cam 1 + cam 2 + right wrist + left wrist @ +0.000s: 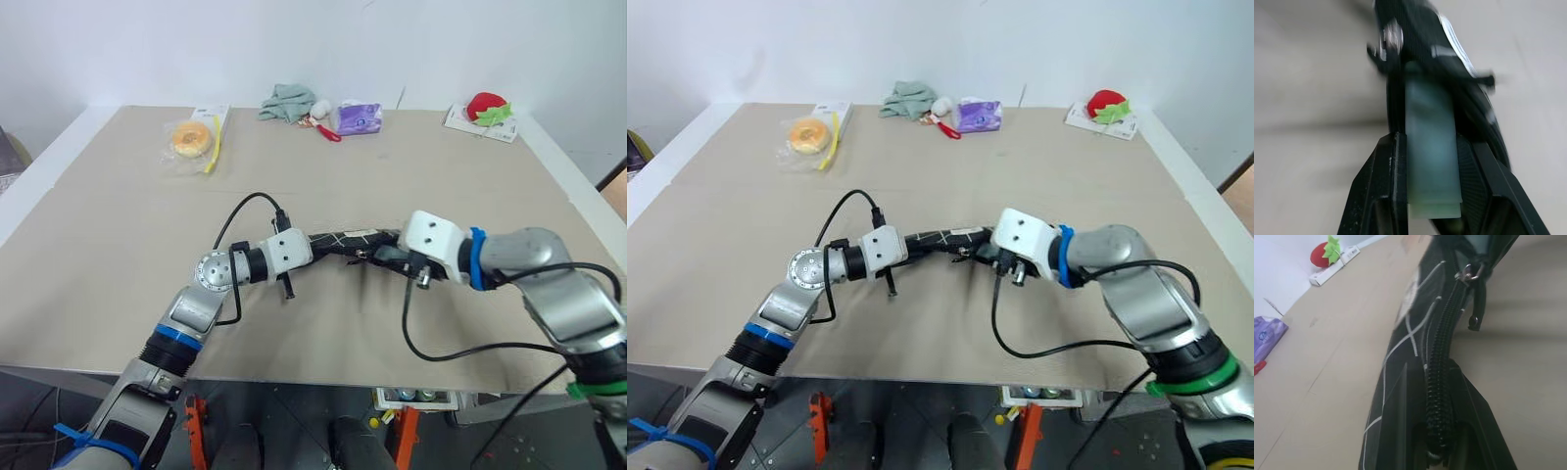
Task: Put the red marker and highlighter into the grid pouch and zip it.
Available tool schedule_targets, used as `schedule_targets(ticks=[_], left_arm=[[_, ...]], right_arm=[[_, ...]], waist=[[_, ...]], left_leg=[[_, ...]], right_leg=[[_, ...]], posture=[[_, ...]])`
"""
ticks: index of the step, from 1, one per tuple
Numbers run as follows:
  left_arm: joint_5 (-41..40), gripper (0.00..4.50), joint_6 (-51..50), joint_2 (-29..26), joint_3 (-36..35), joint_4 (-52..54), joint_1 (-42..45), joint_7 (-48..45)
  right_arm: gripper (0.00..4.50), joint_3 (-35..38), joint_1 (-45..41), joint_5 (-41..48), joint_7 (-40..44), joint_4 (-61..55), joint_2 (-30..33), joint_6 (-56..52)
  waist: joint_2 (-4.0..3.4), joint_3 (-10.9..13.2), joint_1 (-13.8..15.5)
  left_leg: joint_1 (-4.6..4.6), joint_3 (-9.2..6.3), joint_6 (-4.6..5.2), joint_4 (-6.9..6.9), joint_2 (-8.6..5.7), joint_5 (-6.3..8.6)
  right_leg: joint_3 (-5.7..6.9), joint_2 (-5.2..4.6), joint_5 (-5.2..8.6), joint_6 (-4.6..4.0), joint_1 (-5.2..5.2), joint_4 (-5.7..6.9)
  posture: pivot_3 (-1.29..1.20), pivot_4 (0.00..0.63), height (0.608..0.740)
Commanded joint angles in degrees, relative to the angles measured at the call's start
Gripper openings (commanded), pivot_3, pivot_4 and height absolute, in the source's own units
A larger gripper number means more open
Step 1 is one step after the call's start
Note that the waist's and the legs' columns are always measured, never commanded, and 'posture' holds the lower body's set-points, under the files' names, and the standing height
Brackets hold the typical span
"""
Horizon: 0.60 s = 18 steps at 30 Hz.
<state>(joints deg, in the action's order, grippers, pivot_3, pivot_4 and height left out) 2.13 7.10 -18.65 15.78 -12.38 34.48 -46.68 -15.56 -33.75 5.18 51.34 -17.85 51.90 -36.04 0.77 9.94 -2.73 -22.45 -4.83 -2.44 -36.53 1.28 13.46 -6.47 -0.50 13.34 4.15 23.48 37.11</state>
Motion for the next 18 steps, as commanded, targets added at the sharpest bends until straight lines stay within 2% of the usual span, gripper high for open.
schedule_targets(ticks=[1, 3, 5, 6, 10, 11, 14, 18], left_arm=[[-0.69, 0.0, 0.29, 0.25, -0.55, 2.75, 0.39, 0.34], [-0.85, 0.0, 0.11, 0.19, -0.63, 2.98, 0.25, 0.46], [-1.11, 0.0, -0.24, 0.17, -0.8, 3.21, 0.05, 0.48], [-1.2, 0.0, -0.38, 0.18, -0.84, 3.25, -0.03, 0.47], [-1.61, 0.0, -0.91, 0.33, -1.0, 3.13, -0.2, 0.39], [-1.72, 0.0, -0.96, 0.34, -1.04, 3.07, -0.16, 0.39], [-2.06, 0.0, -1.14, 0.35, -1.11, 2.95, 0.12, 0.38], [-2.19, 0.0, -1.04, 0.46, -0.97, 2.82, 0.27, 0.21]], right_arm=[[1.02, 0.4, -2.11, -1.73, -0.25, -0.31, -1.28, 2.16], [1.02, 1.18, -2.13, -1.92, -0.14, -0.03, -1.86, 2.74], [2.06, 3.88, -1.77, 0.64, 0.83, -0.81, -2.48, 1.6], [2.35, 5.18, -1.65, 2.0, 1.25, -1.25, -2.68, 0.81], [4.28, 13.0, -0.84, 11.01, 2.8, -3.96, -4.22, -4.11], [4.47, 15.57, -0.75, 13.81, 2.58, -4.44, -5.13, -5.67], [4.47, 20.23, -0.58, 18.77, 0.06, -4.31, -7.82, -9.75], [4.47, 21.35, 0.84, 21.62, -3.92, -2.85, -11.61, -14.24]], waist=[[0.0, 0.0, 0.0], [0.0, 0.0, 0.07], [0.0, 0.0, 0.06], [0.0, 0.0, 0.05], [0.0, 0.0, 0.05], [0.0, 0.0, 0.06], [0.0, 0.0, 0.05], [0.0, 0.0, 0.03]], left_leg=[[0.0, 0.0, 0.0, 0.01, 0.0, 0.0], [-0.02, -0.02, 0.0, 0.01, -0.01, 0.0], [-0.03, -0.01, 0.0, 0.01, -0.02, 0.0], [-0.03, -0.01, 0.0, 0.01, -0.02, 0.0], [-0.02, -0.06, 0.01, 0.0, -0.02, 0.01], [-0.02, -0.06, 0.01, 0.0, -0.02, 0.01], [0.0, -0.07, 0.01, -0.01, -0.02, 0.0], [0.01, -0.08, 0.01, -0.02, 0.0, 0.0]], right_leg=[[0.0, 0.0, 0.0, 0.0, 0.0, 0.0], [0.01, -0.01, 0.01, -0.01, -0.01, 0.0], [0.01, -0.03, 0.01, -0.02, -0.01, -0.01], [0.01, -0.03, 0.01, -0.02, -0.01, -0.01], [0.04, -0.03, -0.02, -0.07, -0.02, 0.0], [0.04, -0.03, -0.07, -0.15, -0.03, 0.01], [0.06, -0.03, -0.07, -0.14, -0.06, 0.01], [0.06, -0.01, -0.07, -0.13, -0.06, 0.02]], posture=[[0.0, 0.15, 0.739], [0.0, 0.15, 0.739], [0.0, 0.15, 0.739], [0.0, 0.15, 0.739], [0.0, 0.15, 0.739], [0.0, 0.15, 0.739], [0.0, 0.15, 0.739], [0.0, 0.15, 0.739]])
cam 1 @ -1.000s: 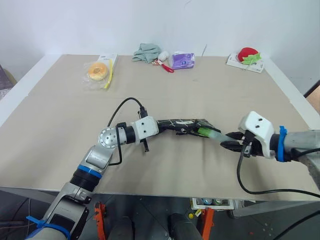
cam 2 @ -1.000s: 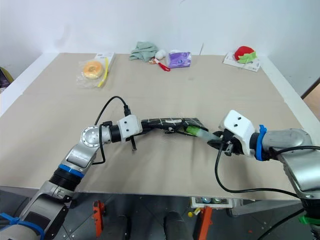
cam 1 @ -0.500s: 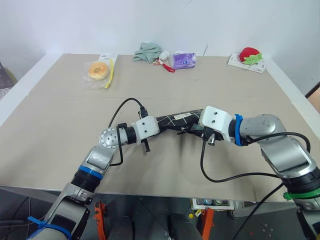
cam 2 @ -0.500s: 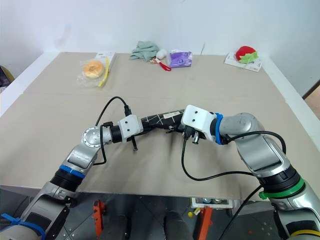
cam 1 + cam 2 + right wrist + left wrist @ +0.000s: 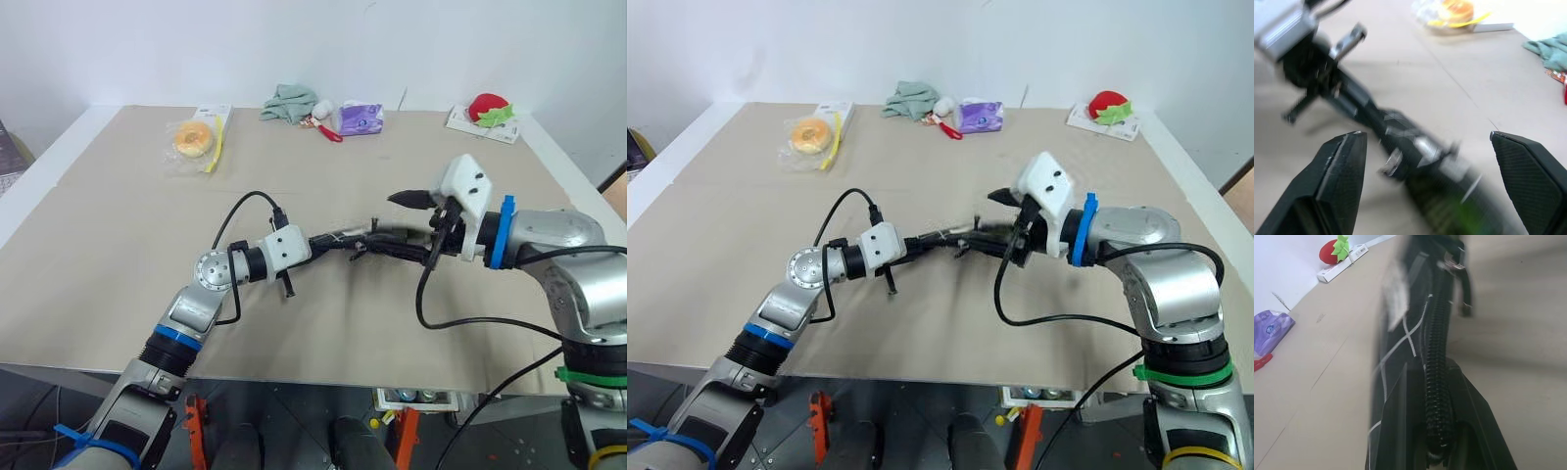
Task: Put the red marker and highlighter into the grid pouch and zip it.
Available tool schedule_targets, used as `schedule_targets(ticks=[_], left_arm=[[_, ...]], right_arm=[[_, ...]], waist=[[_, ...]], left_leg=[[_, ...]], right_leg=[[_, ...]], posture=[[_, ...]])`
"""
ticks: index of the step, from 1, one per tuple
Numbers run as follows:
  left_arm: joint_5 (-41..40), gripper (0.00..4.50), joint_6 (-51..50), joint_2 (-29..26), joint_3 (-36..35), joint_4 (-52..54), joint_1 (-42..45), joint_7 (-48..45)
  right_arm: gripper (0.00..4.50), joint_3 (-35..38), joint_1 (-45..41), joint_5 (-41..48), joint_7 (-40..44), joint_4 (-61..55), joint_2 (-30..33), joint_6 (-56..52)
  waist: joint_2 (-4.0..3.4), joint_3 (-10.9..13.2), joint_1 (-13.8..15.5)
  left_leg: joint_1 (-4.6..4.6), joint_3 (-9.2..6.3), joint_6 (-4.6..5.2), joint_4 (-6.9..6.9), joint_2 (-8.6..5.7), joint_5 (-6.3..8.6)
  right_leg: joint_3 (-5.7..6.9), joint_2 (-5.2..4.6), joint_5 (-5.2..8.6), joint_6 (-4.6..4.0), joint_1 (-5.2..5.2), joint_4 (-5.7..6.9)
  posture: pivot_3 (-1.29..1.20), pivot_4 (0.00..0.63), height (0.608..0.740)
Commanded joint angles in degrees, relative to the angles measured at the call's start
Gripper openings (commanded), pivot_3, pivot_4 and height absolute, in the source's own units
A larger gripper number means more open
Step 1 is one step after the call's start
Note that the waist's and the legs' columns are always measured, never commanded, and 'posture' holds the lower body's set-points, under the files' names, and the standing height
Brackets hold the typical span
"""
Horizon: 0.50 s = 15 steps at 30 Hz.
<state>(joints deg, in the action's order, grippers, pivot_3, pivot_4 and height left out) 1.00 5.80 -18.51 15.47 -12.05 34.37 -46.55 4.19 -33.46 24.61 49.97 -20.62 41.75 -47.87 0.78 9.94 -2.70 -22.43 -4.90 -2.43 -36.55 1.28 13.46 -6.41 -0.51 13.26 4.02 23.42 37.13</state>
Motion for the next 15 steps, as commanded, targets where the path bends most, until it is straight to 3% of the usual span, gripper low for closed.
schedule_targets(ticks=[1, 8, 15], left_arm=[[-1.05, 0.0, 0.35, 0.35, -0.65, 2.31, 0.46, 0.04], [-1.19, 0.0, -0.07, 0.23, -0.72, 3.13, 0.27, -0.16], [-1.19, 0.0, -0.26, 0.05, -0.84, 3.51, 0.05, -0.04]], right_arm=[[4.47, 1.46, 0.64, 2.24, -3.19, 0.28, -1.92, -2.62], [4.47, -0.25, 3.55, 2.12, -5.77, 2.84, -3.67, -3.29], [1.15, -0.49, 4.33, 3.99, -5.49, 2.62, -4.43, -3.93]], waist=[[0.0, 0.0, 0.0], [-0.01, 0.0, -0.01], [-0.01, 0.0, -0.04]], left_leg=[[0.0, 0.0, 0.0, 0.0, 0.0, 0.0], [-0.01, 0.01, 0.0, 0.01, 0.0, 0.0], [-0.01, 0.01, 0.0, 0.01, 0.0, 0.0]], right_leg=[[0.0, 0.0, 0.0, 0.0, 0.01, 0.01], [-0.01, 0.0, 0.01, 0.0, 0.02, 0.01], [-0.01, 0.0, 0.01, 0.0, 0.02, 0.01]], posture=[[0.0, 0.15, 0.739], [0.0, 0.15, 0.739], [0.0, 0.15, 0.739]])
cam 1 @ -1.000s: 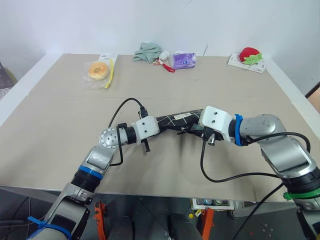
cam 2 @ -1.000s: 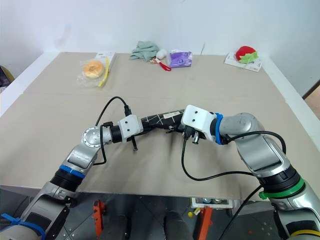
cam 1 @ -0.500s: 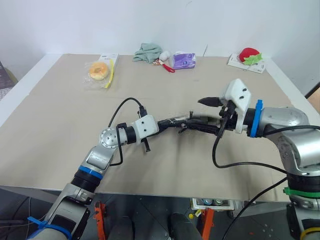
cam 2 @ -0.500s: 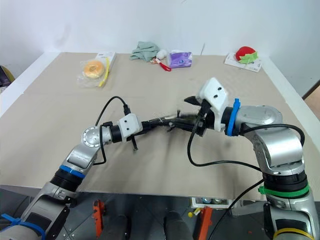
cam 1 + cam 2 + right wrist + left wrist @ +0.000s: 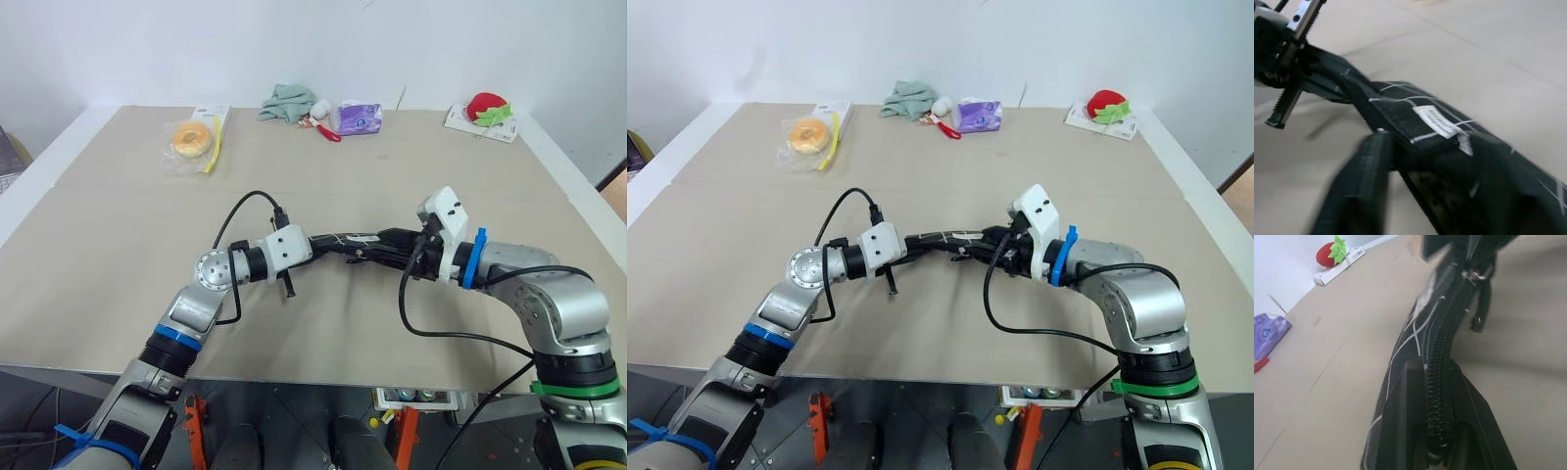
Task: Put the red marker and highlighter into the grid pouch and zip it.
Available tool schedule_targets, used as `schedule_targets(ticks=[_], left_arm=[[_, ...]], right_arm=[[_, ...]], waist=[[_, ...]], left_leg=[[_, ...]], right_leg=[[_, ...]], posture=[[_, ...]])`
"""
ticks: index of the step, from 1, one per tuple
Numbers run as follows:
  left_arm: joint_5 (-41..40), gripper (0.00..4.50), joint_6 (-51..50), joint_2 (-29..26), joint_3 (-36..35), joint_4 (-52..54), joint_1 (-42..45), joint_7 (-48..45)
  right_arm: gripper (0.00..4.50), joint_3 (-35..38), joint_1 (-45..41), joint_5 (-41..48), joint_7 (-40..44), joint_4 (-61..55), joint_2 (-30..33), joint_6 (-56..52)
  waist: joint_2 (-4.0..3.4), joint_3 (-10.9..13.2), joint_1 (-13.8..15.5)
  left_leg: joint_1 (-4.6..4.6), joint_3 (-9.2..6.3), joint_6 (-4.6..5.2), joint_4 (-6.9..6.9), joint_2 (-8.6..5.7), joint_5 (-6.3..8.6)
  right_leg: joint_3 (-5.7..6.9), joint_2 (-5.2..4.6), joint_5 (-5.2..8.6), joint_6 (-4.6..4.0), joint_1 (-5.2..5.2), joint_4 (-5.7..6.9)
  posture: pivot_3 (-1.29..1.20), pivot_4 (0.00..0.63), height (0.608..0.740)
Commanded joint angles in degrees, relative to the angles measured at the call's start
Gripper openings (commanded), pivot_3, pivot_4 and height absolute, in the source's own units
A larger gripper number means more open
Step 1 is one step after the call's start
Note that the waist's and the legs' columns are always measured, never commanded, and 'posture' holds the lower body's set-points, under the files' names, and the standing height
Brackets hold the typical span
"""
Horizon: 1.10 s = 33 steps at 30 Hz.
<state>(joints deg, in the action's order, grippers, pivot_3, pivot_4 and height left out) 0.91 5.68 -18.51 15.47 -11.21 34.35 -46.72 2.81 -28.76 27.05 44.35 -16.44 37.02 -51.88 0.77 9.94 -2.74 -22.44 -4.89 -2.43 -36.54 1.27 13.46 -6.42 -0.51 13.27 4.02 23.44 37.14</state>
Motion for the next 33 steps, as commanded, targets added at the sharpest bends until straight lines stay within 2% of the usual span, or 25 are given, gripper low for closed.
schedule_targets(ticks=[1, 2, 3, 10, 16, 20, 27, 29, 30, 33], left_arm=[[-1.08, 0.0, -0.13, 0.05, -0.86, 2.68, 0.07, 0.18], [-1.06, 0.0, -0.12, 0.07, -0.87, 2.66, 0.09, 0.22], [-1.05, 0.0, -0.13, 0.08, -0.89, 2.66, 0.09, 0.27], [-1.05, 0.0, -0.3, 0.18, -0.94, 2.91, -0.03, 0.54], [-1.04, 0.0, -0.12, 0.21, -0.96, 2.61, 0.01, 0.49], [-1.08, 0.0, -0.03, 0.22, -0.86, 2.45, 0.12, 0.28], [-1.99, 0.0, -0.87, 0.61, -0.94, 2.84, 0.29, -0.47], [-4.05, 0.0, -2.36, 0.5, -1.31, 3.85, 0.02, -2.02], [-5.9, 0.38, -3.96, 0.23, -1.51, 4.85, -0.36, -3.61], [-13.72, 1.64, -12.27, -1.24, -2.0, 10.58, -2.5, -9.66]], right_arm=[[0.71, 0.99, -0.41, 1.96, 0.33, -1.81, 0.38, 0.04], [0.1, 1.05, -0.45, 2.21, 0.44, -1.94, 0.51, 0.02], [0.04, 1.07, -0.46, 2.34, 0.5, -2.02, 0.72, 0.01], [0.04, 4.91, -0.11, 2.14, -0.44, 0.39, 2.84, 1.84], [0.04, 12.72, 2.48, -1.07, 0.08, 9.01, 10.9, 7.12], [0.04, 14.39, 3.86, -1.67, 1.6, 12.2, 15.07, 9.62], [0.04, 14.9, 3.74, 0.75, 0.81, 9.78, 13.7, 9.68], [0.67, 15.49, 3.12, 1.96, 0.21, 9.13, 12.61, 9.5], [1.0, 15.98, 2.9, 2.55, 0.09, 8.98, 12.31, 9.34], [2.45, 16.96, 1.89, 2.85, -1.44, 10.27, 12.13, 9.16]], waist=[[0.0, 0.0, 0.0], [0.0, 0.0, 0.0], [0.0, 0.0, 0.0], [0.0, 0.0, 0.01], [0.0, 0.0, 0.15], [0.0, 0.0, -0.02], [0.0, 0.0, -0.24], [0.0, 0.0, -0.22], [0.0, 0.0, -0.21], [-0.02, 0.0, -0.24]], left_leg=[[0.0, 0.0, 0.0, 0.0, 0.0, 0.0], [0.0, 0.0, 0.0, 0.0, 0.0, 0.0], [0.0, 0.0, 0.0, 0.0, 0.0, 0.0], [0.0, 0.0, 0.0, 0.0, 0.0, 0.0], [-0.02, 0.0, 0.0, 0.0, -0.02, 0.0], [-0.01, 0.04, 0.01, 0.01, -0.02, 0.01], [0.1, 0.08, 0.06, 0.02, 0.06, -0.01], [0.1, 0.08, 0.05, 0.0, 0.06, -0.01], [0.09, 0.08, 0.05, 0.0, 0.06, -0.02], [0.06, 0.09, 0.05, 0.02, 0.06, -0.01]], right_leg=[[0.0, 0.0, 0.0, 0.01, 0.0, 0.0], [0.0, 0.0, 0.01, 0.02, 0.0, 0.0], [0.0, 0.0, 0.01, 0.02, 0.0, 0.0], [0.0, 0.0, 0.02, 0.03, 0.0, 0.0], [0.0, -0.01, 0.03, 0.04, -0.01, -0.02], [-0.03, -0.01, 0.02, 0.03, 0.01, -0.02], [-0.08, 0.11, -0.01, 0.04, -0.01, 0.01], [-0.09, 0.1, -0.02, 0.05, -0.03, 0.01], [-0.1, 0.1, -0.03, 0.06, -0.03, 0.01], [-0.1, 0.1, -0.02, 0.07, 0.0, 0.0]], posture=[[0.0, 0.15, 0.739], [0.0, 0.15, 0.739], [0.0, 0.15, 0.739], [0.0, 0.15, 0.739], [0.0, 0.15, 0.739], [0.0, 0.15, 0.739], [0.0, 0.15, 0.739], [0.0, 0.15, 0.739], [0.0, 0.15, 0.739], [0.0, 0.15, 0.739]])
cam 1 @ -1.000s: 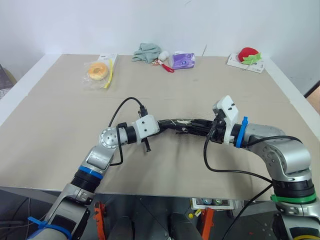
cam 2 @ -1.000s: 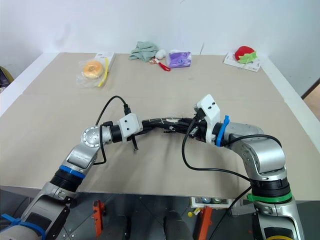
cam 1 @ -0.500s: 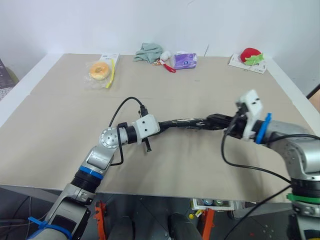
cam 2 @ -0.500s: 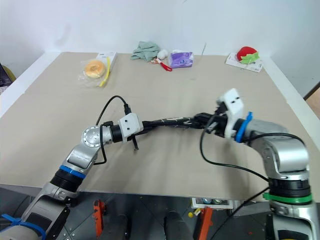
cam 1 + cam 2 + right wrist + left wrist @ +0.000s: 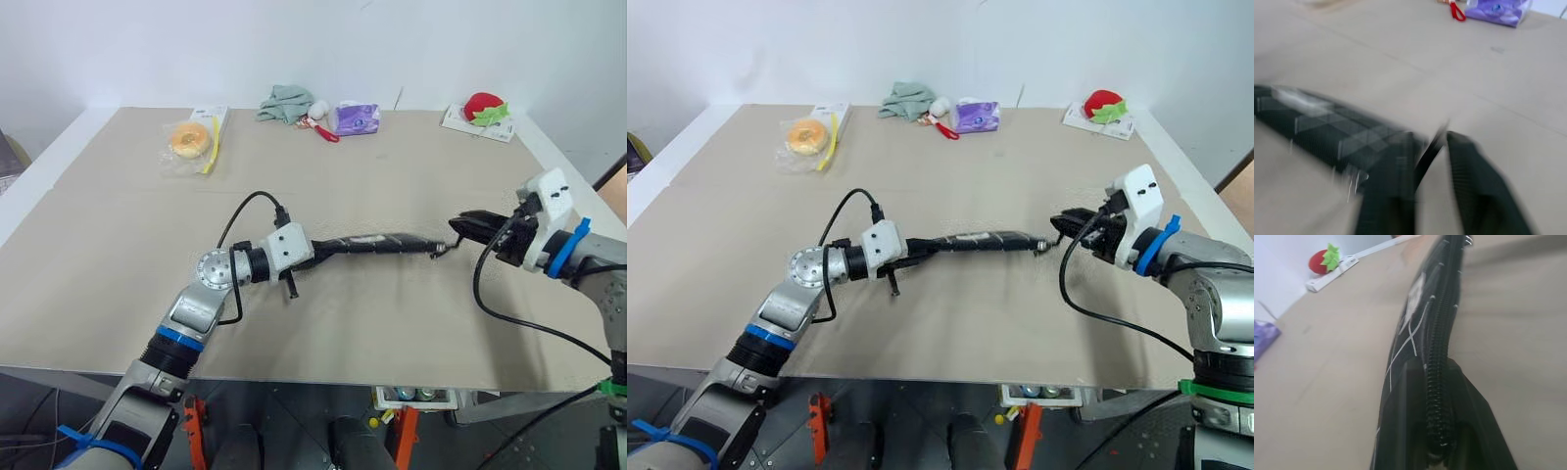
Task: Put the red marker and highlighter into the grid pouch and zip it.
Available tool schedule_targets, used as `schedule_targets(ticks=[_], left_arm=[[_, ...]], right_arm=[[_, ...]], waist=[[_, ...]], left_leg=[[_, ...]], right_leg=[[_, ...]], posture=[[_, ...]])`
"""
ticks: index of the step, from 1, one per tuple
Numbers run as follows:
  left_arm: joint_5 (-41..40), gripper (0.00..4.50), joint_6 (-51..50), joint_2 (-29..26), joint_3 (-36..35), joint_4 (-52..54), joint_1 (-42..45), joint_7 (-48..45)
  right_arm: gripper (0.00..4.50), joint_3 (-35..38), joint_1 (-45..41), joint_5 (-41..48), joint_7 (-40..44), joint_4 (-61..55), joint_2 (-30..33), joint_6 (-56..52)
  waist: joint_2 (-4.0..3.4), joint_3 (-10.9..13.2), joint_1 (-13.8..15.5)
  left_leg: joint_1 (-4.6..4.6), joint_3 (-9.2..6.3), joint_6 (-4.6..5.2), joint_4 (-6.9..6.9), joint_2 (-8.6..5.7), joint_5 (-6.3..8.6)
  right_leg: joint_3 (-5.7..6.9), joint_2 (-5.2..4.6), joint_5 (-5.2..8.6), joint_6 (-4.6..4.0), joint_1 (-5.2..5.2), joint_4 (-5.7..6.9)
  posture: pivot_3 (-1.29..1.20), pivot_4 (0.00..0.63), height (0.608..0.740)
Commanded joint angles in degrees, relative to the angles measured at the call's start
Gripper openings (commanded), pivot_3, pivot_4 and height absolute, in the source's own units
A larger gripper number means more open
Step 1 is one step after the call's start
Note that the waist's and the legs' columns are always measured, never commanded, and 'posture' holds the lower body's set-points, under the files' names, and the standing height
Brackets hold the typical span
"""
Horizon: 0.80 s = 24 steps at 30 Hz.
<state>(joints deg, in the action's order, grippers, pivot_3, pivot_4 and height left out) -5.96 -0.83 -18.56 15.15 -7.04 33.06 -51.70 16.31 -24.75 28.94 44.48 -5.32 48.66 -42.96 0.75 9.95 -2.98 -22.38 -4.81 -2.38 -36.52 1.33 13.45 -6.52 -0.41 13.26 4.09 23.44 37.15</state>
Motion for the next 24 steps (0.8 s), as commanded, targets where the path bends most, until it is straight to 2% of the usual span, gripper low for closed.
schedule_targets(ticks=[1, 4, 5, 6, 12, 16, 19, 24], left_arm=[[-8.8, 2.18, -7.95, -1.69, -1.91, 7.93, -1.79, -5.83], [-14.1, 3.74, -15.87, -3.43, -2.77, 12.37, -2.94, -7.91], [-15.22, 4.25, -17.63, -3.84, -3.01, 13.41, -3.12, -7.95], [-16.38, 4.45, -19.32, -4.07, -3.89, 14.09, -3.13, -7.42], [-20.92, 4.45, -26.02, -4.84, -12.68, 14.33, -2.75, -0.5], [-20.63, 4.45, -27.36, -6.08, -18.82, 12.84, -3.1, 6.28], [-16.94, 4.45, -26.8, -12.56, -26.39, 8.72, -6.38, 11.62], [-17.74, 4.45, -25.49, -22.51, -30.15, 6.14, -12.66, 4.94]], right_arm=[[2.99, 3.4, -2.22, 0.7, -1.81, -0.3, 0.66, 0.37], [4.47, 3.26, -2.43, 0.0, -2.77, 1.09, 0.78, 0.33], [4.5, 3.25, -2.39, -0.08, -2.98, 1.2, 0.8, 0.29], [4.5, 3.23, -2.47, -0.4, -3.64, 1.63, 0.82, 0.1], [4.5, 2.57, -1.03, -1.69, -3.46, 3.1, 2.12, -0.11], [4.5, 1.51, 0.38, -2.94, -1.82, 3.81, 3.52, 0.84], [4.5, -1.2, 3.12, -5.94, 2.62, 6.79, 7.26, 3.53], [4.5, -3.01, 4.35, -6.72, 10.94, 12.86, 11.01, 8.15]], waist=[[-0.01, 0.0, 0.01], [0.0, 0.0, 0.14], [0.0, 0.0, 0.14], [0.0, 0.0, 0.15], [0.0, 0.0, 0.17], [0.0, 0.01, 0.04], [0.0, 0.01, -0.14], [0.0, 0.06, -0.7]], left_leg=[[0.0, 0.0, 0.0, 0.01, 0.01, 0.0], [-0.02, -0.03, 0.01, 0.02, 0.02, 0.0], [-0.02, -0.03, 0.01, 0.02, 0.02, 0.0], [-0.02, -0.02, 0.01, 0.01, 0.02, 0.0], [0.01, -0.02, 0.01, -0.02, 0.02, 0.0], [0.01, 0.0, 0.01, -0.01, 0.05, 0.0], [0.02, -0.01, 0.01, 0.02, 0.06, 0.0], [0.05, 0.08, 0.07, 0.11, 0.12, 0.05]], right_leg=[[0.0, 0.0, 0.01, -0.01, 0.0, 0.0], [0.04, 0.0, 0.04, -0.03, 0.0, 0.0], [0.04, 0.0, 0.04, -0.02, 0.0, 0.0], [0.04, 0.0, 0.04, -0.02, 0.0, 0.0], [0.04, 0.01, 0.03, -0.04, -0.01, 0.0], [0.03, 0.02, 0.03, -0.05, 0.01, 0.0], [0.04, 0.03, 0.04, -0.05, 0.01, 0.0], [0.03, 0.03, 0.16, -0.14, 0.06, 0.0]], posture=[[0.0, 0.15, 0.739], [0.0, 0.15, 0.739], [0.0, 0.15, 0.739], [0.0, 0.15, 0.739], [0.0, 0.15, 0.739], [0.0, 0.15, 0.739], [0.0, 0.15, 0.739], [0.0, 0.15, 0.739]])
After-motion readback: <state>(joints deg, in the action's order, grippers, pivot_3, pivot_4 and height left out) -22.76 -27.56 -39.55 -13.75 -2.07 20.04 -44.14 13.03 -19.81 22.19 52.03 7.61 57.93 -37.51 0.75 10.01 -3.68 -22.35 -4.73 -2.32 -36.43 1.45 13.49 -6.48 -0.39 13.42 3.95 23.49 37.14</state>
